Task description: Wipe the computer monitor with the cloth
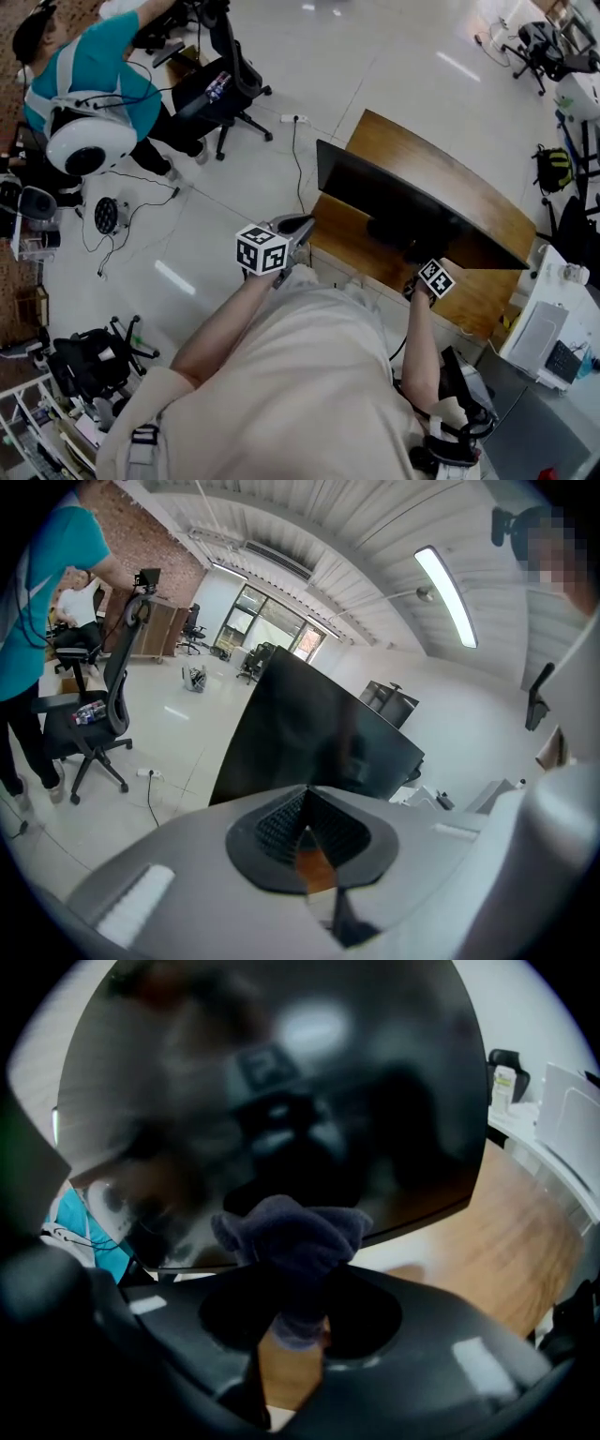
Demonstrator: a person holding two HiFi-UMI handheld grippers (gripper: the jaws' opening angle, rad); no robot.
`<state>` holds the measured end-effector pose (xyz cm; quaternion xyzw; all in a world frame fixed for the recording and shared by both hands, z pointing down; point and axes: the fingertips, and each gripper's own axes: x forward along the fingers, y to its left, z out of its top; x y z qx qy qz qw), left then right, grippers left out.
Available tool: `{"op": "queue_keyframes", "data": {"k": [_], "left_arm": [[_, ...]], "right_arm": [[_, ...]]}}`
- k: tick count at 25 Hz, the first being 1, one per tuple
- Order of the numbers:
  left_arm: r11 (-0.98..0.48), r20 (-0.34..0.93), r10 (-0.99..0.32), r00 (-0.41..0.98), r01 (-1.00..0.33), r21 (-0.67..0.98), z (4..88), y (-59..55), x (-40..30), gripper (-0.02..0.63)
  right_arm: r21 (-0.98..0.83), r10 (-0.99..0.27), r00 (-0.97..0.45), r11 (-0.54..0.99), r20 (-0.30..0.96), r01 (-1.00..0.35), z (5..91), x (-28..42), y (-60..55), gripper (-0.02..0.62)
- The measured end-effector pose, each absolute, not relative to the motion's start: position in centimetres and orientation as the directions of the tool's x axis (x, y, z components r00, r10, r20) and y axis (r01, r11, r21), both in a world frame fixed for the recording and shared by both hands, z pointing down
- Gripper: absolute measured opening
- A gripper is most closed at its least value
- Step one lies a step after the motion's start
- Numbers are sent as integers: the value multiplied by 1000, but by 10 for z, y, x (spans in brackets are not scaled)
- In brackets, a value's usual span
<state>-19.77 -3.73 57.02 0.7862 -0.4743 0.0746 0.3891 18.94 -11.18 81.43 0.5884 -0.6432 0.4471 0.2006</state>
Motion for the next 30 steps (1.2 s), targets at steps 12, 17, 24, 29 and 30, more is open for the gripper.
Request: {"op": "queue_keyframes", "data": {"k": [12,17,24,29,30], "left_arm": [[-215,492,-686,536,-795,567,587,-21,-248,-2],[-236,488,-675,553,-789,568,587,-33,-257,-2],[-275,476,-658,583,-775,569,585,-50,-265,-2],[-294,481,-645,595,-773,562,582,-56,-282,-2],[-296,481,-644,595,-774,560,582,-57,-287,-2]], "right_arm": [[-368,-549,-280,-54,788,-928,823,115,-103,121],[-378,-537,-290,-57,792,-924,824,98,-102,121],[-388,-538,-296,-63,789,-919,824,77,-104,121],[-403,-547,-301,-72,781,-912,822,58,-105,121],[-406,-550,-302,-74,779,-911,822,53,-106,121]]}}
